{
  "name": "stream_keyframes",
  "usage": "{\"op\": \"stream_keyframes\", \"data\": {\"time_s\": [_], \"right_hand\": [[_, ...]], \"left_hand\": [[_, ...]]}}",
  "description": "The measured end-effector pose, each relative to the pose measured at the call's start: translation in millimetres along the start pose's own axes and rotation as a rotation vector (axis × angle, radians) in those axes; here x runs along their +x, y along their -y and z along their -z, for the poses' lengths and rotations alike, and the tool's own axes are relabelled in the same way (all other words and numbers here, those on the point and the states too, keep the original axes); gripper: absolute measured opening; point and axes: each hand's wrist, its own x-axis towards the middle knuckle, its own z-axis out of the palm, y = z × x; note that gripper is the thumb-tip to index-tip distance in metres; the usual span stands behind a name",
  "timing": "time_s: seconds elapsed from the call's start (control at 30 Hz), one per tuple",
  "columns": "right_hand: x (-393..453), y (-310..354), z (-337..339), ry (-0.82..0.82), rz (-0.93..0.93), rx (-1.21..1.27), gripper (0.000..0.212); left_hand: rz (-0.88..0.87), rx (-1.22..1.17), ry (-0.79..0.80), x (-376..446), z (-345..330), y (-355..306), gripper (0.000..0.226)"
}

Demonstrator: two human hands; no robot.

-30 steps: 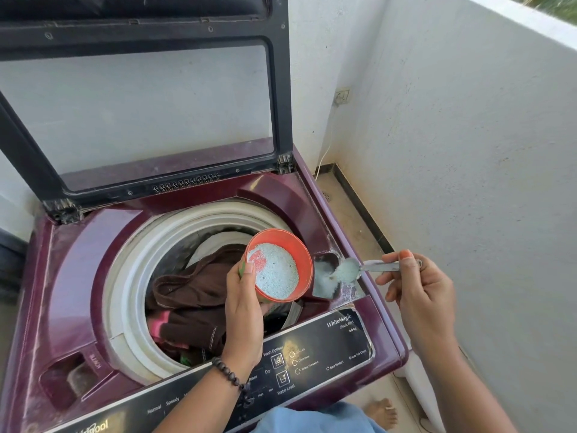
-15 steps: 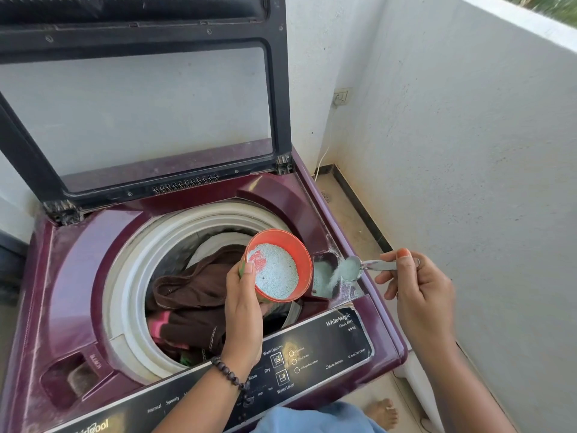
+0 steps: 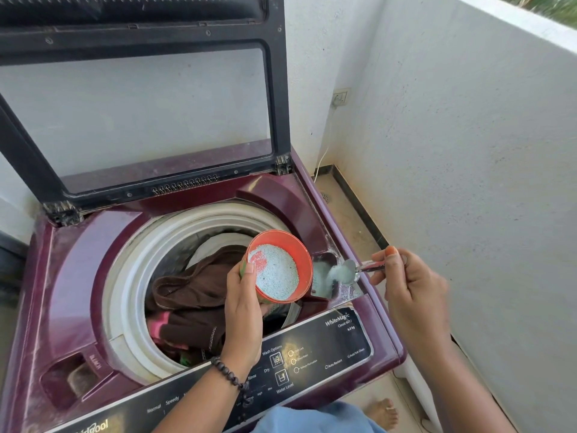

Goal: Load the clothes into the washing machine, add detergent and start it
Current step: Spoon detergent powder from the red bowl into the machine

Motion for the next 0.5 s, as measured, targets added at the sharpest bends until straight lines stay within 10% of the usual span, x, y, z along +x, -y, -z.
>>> {"op": "stream_keyframes", "data": {"time_s": [0.5], "right_hand": [[-0.9,0.0,-3.2,0.066,-0.026,-0.095,0.026]], "left_hand": [[0.017,0.01,-0.016,0.7,-1.4,-1.6,0.028]]}}
